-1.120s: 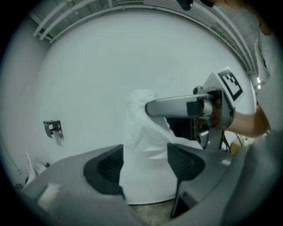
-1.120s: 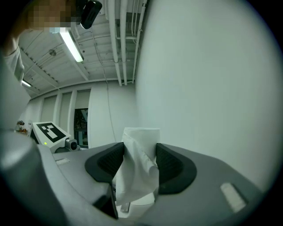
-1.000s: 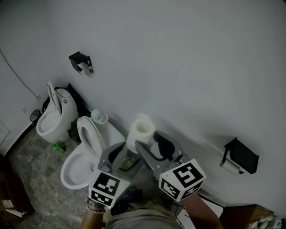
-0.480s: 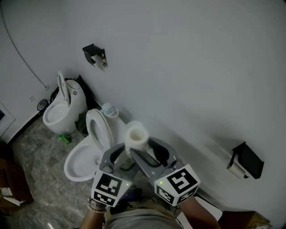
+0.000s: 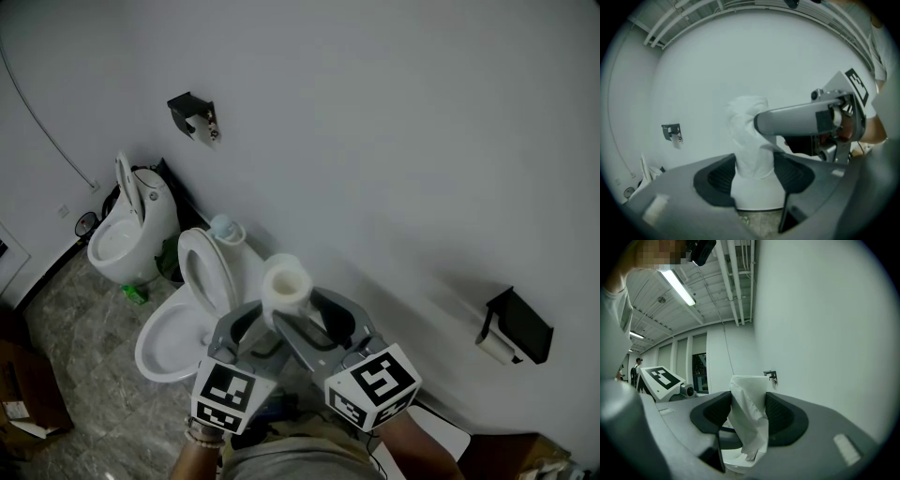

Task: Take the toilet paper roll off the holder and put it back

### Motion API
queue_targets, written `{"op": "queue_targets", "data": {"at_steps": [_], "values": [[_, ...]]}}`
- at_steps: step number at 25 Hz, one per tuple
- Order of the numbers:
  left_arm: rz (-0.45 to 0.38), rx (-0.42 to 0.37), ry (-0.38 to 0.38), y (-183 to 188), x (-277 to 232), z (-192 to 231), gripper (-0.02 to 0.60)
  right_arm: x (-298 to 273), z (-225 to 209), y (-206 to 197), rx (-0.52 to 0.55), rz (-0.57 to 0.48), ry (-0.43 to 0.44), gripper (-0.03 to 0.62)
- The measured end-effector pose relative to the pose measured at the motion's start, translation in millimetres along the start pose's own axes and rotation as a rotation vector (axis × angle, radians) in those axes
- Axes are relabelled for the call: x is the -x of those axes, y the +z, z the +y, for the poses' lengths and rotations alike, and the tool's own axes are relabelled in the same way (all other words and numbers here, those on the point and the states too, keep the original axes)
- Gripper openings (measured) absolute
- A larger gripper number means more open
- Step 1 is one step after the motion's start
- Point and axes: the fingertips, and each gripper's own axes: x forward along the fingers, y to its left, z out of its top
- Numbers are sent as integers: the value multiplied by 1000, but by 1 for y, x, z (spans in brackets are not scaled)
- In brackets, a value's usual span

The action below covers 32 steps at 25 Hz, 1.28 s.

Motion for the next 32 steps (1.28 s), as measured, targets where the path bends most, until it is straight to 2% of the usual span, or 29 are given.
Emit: {"op": "queue_targets", "data": {"at_steps": [4, 10, 21, 27, 32], "values": [[-14, -14, -33, 8, -1, -7, 250, 8, -6, 7, 5, -12, -40, 235], [-32, -20, -87, 17, -8, -23, 244, 38, -40, 25, 35, -40, -169, 236], [-98, -10, -185, 41, -29, -51, 164, 139, -117, 67, 100, -112, -500, 235], [-42, -31, -257, 45, -43, -78, 112, 207, -151, 82, 147, -126, -679, 235], [-96, -33, -327, 50, -58, -102, 68, 261, -171, 89, 178, -127, -819, 235]]}}
